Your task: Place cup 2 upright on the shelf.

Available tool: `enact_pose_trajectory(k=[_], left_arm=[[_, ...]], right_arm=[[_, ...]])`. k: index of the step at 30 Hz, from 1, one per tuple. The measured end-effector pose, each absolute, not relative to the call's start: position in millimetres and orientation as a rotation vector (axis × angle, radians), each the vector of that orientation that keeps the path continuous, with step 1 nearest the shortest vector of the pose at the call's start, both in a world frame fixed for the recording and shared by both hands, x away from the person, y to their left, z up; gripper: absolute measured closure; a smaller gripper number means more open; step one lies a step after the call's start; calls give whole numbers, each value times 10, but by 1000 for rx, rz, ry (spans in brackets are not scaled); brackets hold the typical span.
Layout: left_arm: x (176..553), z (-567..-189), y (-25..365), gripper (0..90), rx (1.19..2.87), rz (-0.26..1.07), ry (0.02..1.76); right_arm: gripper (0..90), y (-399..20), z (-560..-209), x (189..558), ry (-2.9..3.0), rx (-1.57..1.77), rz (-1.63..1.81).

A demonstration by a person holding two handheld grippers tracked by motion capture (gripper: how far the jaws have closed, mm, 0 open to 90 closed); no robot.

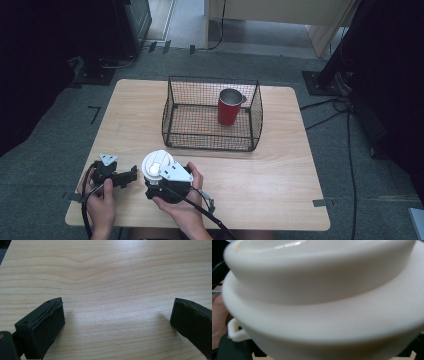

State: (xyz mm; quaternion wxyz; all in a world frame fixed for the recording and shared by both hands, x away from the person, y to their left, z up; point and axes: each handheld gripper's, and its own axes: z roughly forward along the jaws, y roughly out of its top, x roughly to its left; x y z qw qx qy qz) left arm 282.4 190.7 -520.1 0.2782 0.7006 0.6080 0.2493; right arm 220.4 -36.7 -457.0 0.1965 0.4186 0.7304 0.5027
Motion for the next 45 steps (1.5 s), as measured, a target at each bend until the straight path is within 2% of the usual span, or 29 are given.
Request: enact_pose_trajectory(k=[28, 45], left_arm=[[2824, -5200, 1908, 0, 1882, 669, 1632], [2824, -5200, 1907, 0, 1880, 668, 1633]], right_arm=[[166, -408, -4476, 2118, 1978, 1106, 1425], [165, -610, -4299, 2176, 1933, 1128, 1437]])
